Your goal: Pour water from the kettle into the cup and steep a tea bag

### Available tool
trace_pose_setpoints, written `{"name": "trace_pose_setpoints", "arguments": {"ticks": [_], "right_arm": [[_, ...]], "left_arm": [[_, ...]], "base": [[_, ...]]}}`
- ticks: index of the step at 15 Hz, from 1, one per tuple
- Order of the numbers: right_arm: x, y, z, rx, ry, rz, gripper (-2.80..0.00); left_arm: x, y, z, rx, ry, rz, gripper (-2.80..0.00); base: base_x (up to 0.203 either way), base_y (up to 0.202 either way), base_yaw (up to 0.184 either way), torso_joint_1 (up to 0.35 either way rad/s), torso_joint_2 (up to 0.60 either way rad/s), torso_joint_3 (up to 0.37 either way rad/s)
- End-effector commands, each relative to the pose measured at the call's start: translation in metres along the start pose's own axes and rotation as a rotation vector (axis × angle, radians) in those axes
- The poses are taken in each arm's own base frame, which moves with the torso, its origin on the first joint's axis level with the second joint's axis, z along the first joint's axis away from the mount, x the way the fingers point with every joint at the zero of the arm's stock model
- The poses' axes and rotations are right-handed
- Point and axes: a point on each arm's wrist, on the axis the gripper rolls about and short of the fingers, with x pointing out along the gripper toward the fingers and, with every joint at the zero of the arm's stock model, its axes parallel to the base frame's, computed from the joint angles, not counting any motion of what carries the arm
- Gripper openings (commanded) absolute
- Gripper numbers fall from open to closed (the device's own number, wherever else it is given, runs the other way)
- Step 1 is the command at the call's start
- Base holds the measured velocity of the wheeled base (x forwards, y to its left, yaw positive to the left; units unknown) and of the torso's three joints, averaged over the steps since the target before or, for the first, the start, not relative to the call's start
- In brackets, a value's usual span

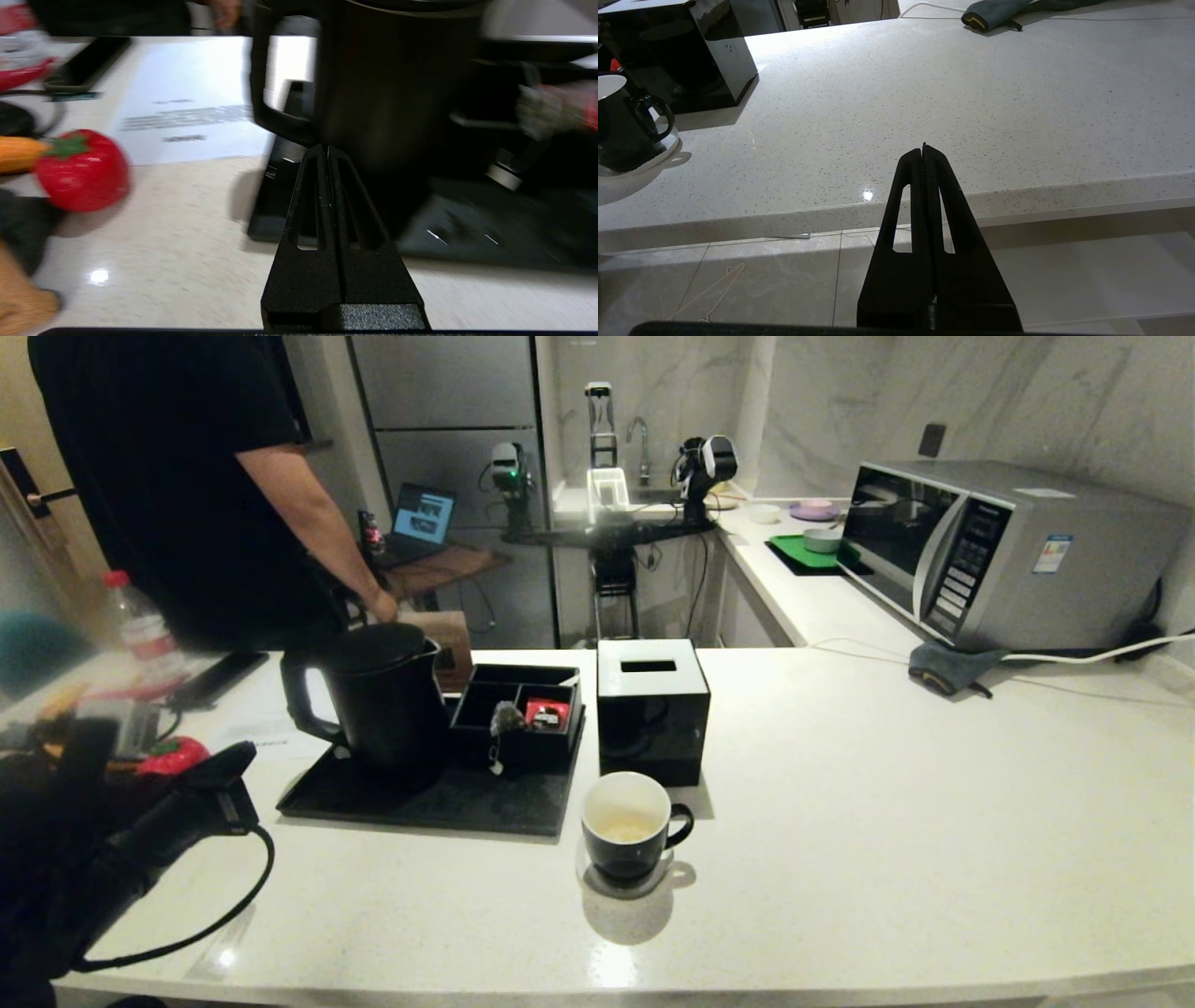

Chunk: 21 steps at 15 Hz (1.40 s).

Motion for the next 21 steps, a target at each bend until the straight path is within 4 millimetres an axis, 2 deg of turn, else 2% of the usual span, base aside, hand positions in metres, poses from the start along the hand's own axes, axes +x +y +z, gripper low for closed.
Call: {"name": "trace_pose_setpoints", "arguments": {"ticks": [1, 6, 10, 19, 21], "right_arm": [[0.000, 0.000, 0.000, 0.000, 0.001, -0.001, -2.80], [0.000, 0.000, 0.000, 0.000, 0.001, -0.001, -2.80], [0.000, 0.000, 0.000, 0.000, 0.001, -0.001, -2.80], [0.000, 0.000, 0.000, 0.000, 0.001, -0.001, -2.80], [0.000, 0.000, 0.000, 0.000, 0.001, -0.001, -2.80]], "left_arm": [[-0.015, -0.005, 0.008, 0.012, -0.057, -0.067, -2.80], [-0.040, -0.020, 0.003, 0.010, -0.018, -0.286, -2.80], [-0.045, -0.033, 0.006, 0.019, -0.029, -0.402, -2.80], [-0.057, -0.093, 0.010, 0.040, -0.028, -0.745, -2.80], [-0.052, -0.108, 0.017, 0.045, -0.027, -0.802, -2.80]], "base": [[0.000, 0.000, 0.000, 0.000, 0.00, 0.000], [0.000, 0.000, 0.000, 0.000, 0.00, 0.000], [0.000, 0.000, 0.000, 0.000, 0.00, 0.000], [0.000, 0.000, 0.000, 0.000, 0.00, 0.000], [0.000, 0.000, 0.000, 0.000, 0.00, 0.000]]}}
